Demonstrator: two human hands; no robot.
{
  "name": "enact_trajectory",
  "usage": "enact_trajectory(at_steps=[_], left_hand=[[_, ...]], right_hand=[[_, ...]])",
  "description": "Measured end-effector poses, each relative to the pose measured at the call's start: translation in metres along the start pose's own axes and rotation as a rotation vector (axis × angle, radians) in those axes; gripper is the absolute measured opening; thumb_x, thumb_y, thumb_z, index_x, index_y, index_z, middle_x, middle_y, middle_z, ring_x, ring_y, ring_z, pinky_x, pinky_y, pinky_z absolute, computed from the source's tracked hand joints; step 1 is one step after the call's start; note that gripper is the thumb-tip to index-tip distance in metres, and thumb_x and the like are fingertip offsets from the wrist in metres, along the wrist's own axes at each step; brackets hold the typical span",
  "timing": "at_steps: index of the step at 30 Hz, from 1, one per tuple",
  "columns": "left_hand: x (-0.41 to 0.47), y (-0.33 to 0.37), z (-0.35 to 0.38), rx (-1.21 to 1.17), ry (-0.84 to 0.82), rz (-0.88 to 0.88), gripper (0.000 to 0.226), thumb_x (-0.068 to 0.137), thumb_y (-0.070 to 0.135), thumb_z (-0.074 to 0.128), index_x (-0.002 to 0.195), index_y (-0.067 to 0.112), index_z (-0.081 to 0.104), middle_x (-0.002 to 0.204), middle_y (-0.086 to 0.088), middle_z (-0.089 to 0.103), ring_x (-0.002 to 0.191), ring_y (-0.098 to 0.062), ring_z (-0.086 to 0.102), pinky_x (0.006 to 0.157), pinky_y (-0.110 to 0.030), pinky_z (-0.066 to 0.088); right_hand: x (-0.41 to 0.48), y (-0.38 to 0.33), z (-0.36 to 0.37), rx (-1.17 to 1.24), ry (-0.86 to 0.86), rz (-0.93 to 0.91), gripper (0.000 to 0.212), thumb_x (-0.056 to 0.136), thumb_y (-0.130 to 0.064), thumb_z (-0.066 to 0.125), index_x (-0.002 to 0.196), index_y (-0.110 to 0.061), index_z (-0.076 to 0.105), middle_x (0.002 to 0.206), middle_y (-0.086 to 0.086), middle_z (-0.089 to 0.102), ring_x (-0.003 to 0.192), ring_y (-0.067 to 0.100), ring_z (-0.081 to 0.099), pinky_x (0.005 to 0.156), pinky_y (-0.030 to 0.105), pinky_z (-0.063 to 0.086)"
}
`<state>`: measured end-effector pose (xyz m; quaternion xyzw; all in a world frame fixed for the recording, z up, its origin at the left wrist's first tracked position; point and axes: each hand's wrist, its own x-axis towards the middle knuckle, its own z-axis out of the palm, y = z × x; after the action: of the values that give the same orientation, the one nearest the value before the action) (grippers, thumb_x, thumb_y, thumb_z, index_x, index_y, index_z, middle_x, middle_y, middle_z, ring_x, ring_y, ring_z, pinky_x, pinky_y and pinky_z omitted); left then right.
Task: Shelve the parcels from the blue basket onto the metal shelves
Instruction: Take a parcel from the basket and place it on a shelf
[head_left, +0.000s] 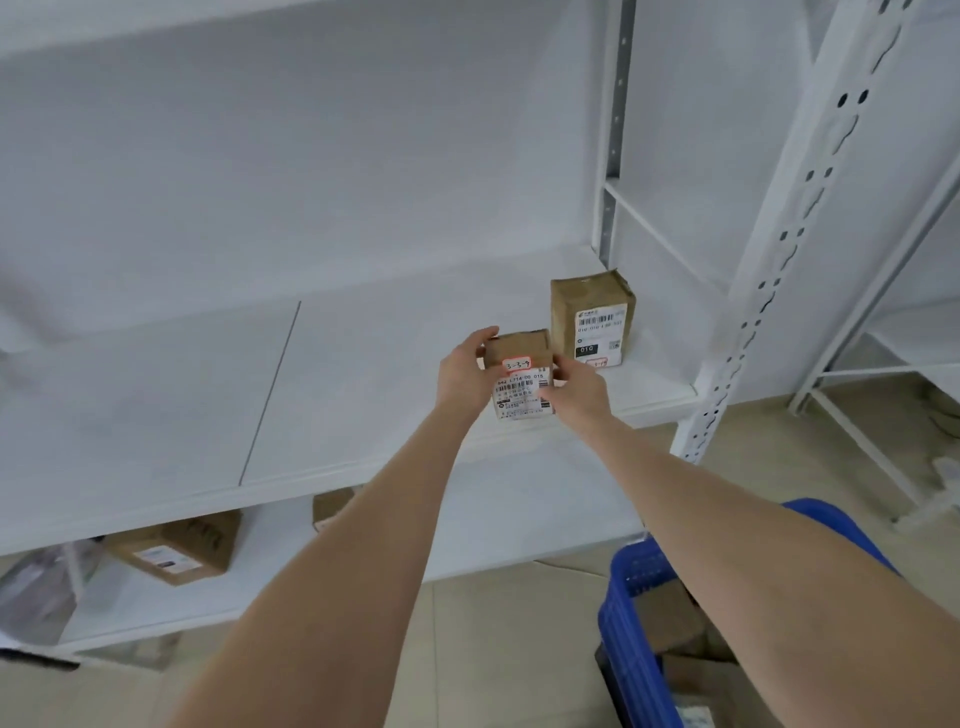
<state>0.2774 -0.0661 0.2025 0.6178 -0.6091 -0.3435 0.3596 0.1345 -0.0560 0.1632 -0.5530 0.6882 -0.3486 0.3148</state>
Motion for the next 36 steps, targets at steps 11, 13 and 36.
enact_trajectory(at_steps=[11,13,36], left_hand=[[0.033,-0.029,0.023,0.039,-0.035,-0.043,0.045,0.080,0.006,0.071,0.121,0.022,0.059,0.105,-0.001,0.058,0.102,-0.026,0.060,0.088,-0.044,0.053],[0.034,-0.031,0.025,0.072,-0.031,-0.025,0.046,0.080,0.007,0.070,0.122,0.023,0.058,0.109,-0.003,0.060,0.102,-0.025,0.060,0.089,-0.042,0.052],[0.018,-0.020,0.030,0.830,0.028,0.345,0.043,0.092,0.004,0.049,0.133,0.018,0.049,0.128,-0.002,0.053,0.117,-0.022,0.050,0.081,-0.034,0.046]], right_hand=[[0.039,0.030,0.024,-0.060,-0.028,0.045,0.038,0.089,-0.004,0.058,0.124,-0.016,0.061,0.111,0.012,0.070,0.107,0.027,0.064,0.084,0.027,0.046],[0.040,0.032,0.024,-0.075,-0.043,0.046,0.041,0.088,-0.006,0.060,0.127,-0.017,0.058,0.113,0.012,0.069,0.109,0.028,0.063,0.088,0.031,0.049],[0.039,0.018,0.010,-0.618,0.000,-0.467,0.053,0.095,-0.005,0.051,0.145,-0.022,0.041,0.153,-0.005,0.035,0.105,0.034,0.064,0.079,0.043,0.054]])
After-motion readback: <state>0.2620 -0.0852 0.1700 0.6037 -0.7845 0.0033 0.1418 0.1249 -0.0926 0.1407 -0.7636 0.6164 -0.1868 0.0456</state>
